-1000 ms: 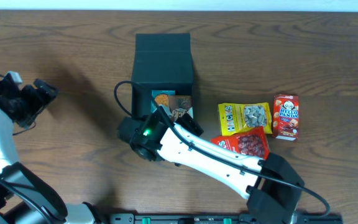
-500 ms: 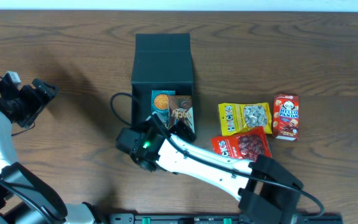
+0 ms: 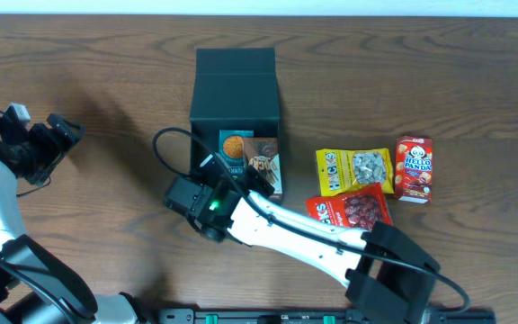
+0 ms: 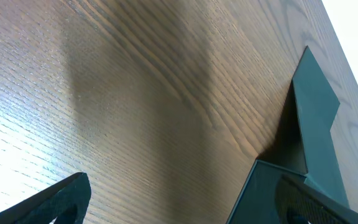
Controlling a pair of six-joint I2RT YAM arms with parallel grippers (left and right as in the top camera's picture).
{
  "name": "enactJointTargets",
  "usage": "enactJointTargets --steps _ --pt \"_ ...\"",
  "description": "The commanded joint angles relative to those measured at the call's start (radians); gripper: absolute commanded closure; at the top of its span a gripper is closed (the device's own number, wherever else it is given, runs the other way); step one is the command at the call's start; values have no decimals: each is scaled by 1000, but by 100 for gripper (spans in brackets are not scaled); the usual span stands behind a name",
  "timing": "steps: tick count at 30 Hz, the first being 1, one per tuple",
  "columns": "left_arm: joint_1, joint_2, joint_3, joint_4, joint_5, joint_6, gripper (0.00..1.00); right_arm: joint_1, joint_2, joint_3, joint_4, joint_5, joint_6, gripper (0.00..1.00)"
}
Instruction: Pack container
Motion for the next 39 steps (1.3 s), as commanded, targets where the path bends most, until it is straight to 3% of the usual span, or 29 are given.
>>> enactJointTargets --steps 1,31,39 --pt "5 -17 21 -2 16 23 5 -37 -16 -2 2 35 -27 24" --pt "5 -17 21 -7 16 23 5 -64 -14 0 6 161 -40 38" --pt "5 -17 21 -7 16 23 5 -102 -14 0 15 158 -25 37"
